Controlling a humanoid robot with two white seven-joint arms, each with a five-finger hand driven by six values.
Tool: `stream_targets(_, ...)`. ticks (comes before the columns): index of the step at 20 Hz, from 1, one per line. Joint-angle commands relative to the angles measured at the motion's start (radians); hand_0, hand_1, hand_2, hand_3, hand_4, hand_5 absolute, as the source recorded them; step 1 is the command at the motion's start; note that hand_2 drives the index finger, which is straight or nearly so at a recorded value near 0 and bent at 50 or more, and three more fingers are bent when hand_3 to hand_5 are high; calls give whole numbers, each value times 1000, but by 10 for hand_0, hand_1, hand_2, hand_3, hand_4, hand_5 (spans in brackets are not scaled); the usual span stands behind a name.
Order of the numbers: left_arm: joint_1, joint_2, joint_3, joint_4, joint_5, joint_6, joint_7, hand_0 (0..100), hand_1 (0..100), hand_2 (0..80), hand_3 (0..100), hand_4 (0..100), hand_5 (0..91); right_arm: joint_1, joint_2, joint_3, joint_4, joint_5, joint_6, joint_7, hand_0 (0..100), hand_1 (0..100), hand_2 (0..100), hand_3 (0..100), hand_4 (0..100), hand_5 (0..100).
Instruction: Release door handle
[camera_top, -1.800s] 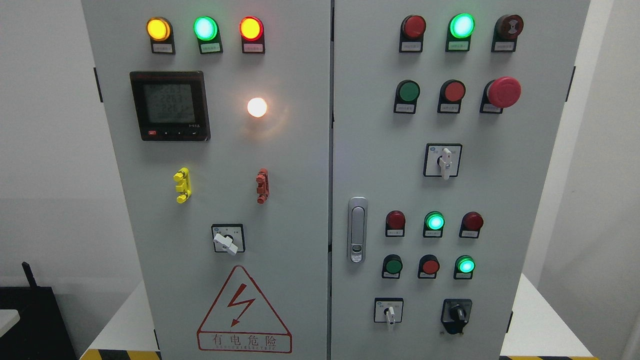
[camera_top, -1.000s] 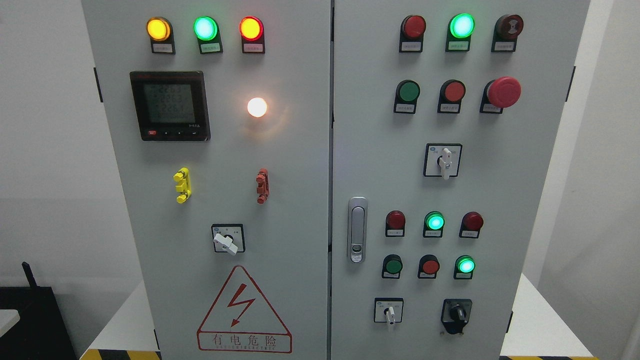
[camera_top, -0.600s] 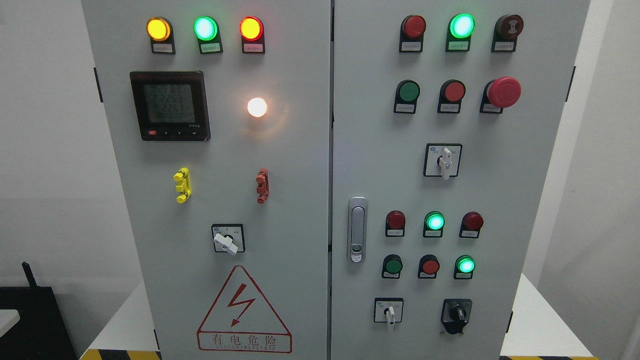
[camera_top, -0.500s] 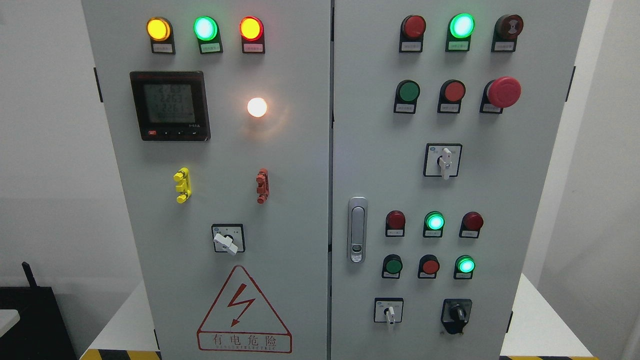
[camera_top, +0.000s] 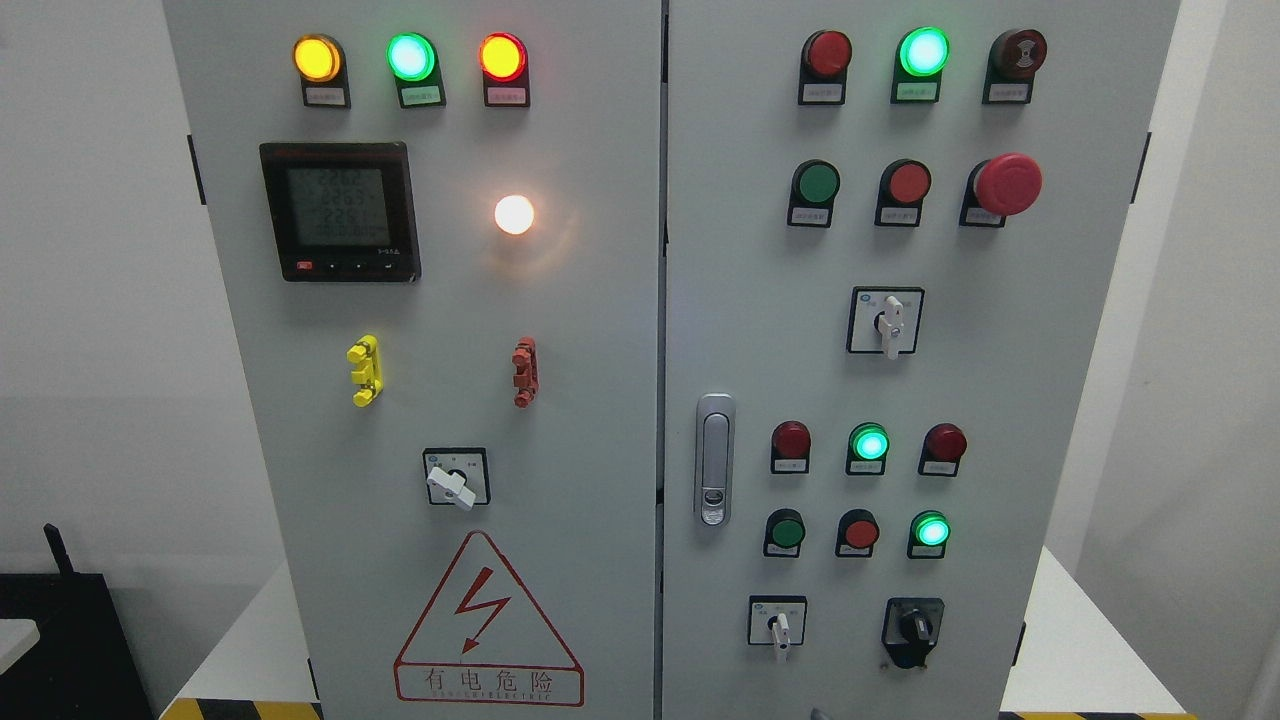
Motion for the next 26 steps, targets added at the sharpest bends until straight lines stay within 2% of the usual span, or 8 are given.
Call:
stream_targets(1,0,0,-12,-15,0,0,-1,120,389,0,0,0,0,-41,-1,2,13,323,-2,-80,355,420,0,913,842,919)
stream_targets(4,0,0,-12,-15,0,0,-1,120,389,0,0,0,0,-83,1,8,49,429,-2,-147,330,443,0,1000,908,972)
stream_targets(7,0,0,-12,-15,0,0,-1,120,389,0,0,0,0,-146,3,25,90,532,0,-190,317,435,0,1000,944,984)
stream_targets(10,0,0,-12,-15,0,0,-1,120,389,0,0,0,0,-212,4,54,122,569,5,-192,348,350,0,1000,988,981)
stream_targets(15,0,0,-12,-15,0,0,-1,120,389,0,0,0,0,-254,4,65,142,741,67,-186,358,340,0,1000,997,979)
stream_targets(20,0,0,-12,-15,0,0,-1,120,389,0,0,0,0,-363,6,99,205,808,184,-183,360,343,0,1000,998,980)
stream_targets(22,0,0,-12,-15,0,0,-1,120,389,0,0,0,0,-399,6,105,231,811,202,-179,362,343,0,1000,1000,982)
stream_targets(26,0,0,-12,-15,0,0,-1,120,389,0,0,0,0,-430,7,129,253,831,259,-135,368,339,0,1000,1000,983)
